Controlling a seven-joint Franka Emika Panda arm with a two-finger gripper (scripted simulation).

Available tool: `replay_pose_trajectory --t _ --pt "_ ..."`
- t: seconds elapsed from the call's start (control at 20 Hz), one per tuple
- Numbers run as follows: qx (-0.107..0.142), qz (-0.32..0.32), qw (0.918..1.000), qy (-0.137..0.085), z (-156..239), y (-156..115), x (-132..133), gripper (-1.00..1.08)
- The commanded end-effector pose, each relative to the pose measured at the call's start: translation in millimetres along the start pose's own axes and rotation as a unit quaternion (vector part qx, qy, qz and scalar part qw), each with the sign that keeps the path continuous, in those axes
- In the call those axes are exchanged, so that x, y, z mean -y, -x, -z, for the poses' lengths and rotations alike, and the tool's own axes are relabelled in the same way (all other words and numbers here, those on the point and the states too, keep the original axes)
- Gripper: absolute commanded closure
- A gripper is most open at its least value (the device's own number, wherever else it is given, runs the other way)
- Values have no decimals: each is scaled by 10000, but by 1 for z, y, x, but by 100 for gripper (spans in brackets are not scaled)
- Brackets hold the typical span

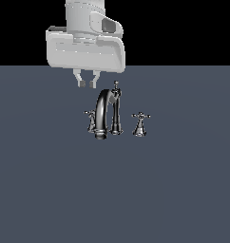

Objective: Turn on the faucet by rotating a designated handle.

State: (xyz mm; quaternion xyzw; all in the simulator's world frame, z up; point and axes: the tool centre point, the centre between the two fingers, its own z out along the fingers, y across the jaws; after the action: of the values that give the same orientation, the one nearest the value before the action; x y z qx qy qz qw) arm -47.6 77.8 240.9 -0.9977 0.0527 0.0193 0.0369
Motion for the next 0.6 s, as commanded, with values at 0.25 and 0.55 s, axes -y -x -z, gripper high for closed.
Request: replay_pose_trajectory --t 0.25,0.55 --pt "-296 558 9975 311 -101 -34 70 76" --pt "-1012 804 9881 836 -130 -116 16 -77"
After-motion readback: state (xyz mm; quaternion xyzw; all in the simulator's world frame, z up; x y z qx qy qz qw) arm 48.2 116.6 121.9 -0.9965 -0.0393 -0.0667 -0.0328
